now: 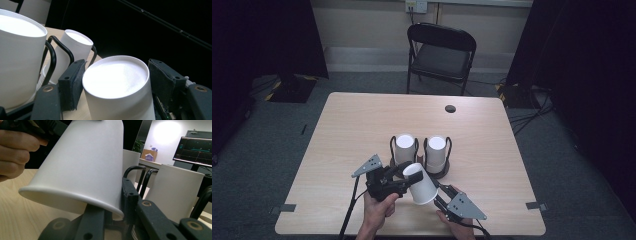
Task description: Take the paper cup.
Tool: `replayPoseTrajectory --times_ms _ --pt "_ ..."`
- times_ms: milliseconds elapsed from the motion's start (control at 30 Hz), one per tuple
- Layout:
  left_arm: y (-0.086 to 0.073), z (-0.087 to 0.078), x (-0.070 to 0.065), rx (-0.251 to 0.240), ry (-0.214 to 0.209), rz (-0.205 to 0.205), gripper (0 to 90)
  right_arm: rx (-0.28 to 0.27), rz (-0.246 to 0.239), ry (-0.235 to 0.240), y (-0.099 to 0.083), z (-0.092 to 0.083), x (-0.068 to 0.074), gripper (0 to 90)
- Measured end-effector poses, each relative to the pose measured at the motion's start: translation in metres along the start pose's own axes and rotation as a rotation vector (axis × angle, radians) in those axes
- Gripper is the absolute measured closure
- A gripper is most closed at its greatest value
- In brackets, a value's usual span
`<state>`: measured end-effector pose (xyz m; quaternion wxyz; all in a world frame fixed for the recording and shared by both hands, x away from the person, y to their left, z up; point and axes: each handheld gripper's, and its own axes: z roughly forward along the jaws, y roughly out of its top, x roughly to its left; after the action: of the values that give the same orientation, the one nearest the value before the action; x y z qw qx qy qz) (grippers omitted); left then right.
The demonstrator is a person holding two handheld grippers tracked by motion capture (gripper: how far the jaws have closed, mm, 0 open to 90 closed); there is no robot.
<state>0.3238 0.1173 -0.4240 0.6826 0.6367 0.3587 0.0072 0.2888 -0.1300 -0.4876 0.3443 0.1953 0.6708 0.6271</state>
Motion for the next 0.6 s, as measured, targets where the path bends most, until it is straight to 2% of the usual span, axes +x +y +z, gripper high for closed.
replayPoseTrajectory --times_ms 367,500,600 --pt "0.0029 -0.0027 0.0050 -0.009 0.049 0.019 31.1 0.027 0.037 0.011 0.0033 0.0024 -0.0042 83.7" --pt "0.0013 -0.0046 0.0062 -0.023 0.043 0.004 30.9 0.037 0.053 0.022 0.0042 0.0005 -0.0048 83.8" --pt "0.0005 -0.0050 0.0074 -0.013 0.043 0.017 30.7 0.038 0.072 0.012 0.0045 -0.0013 -0.0069 84.0"
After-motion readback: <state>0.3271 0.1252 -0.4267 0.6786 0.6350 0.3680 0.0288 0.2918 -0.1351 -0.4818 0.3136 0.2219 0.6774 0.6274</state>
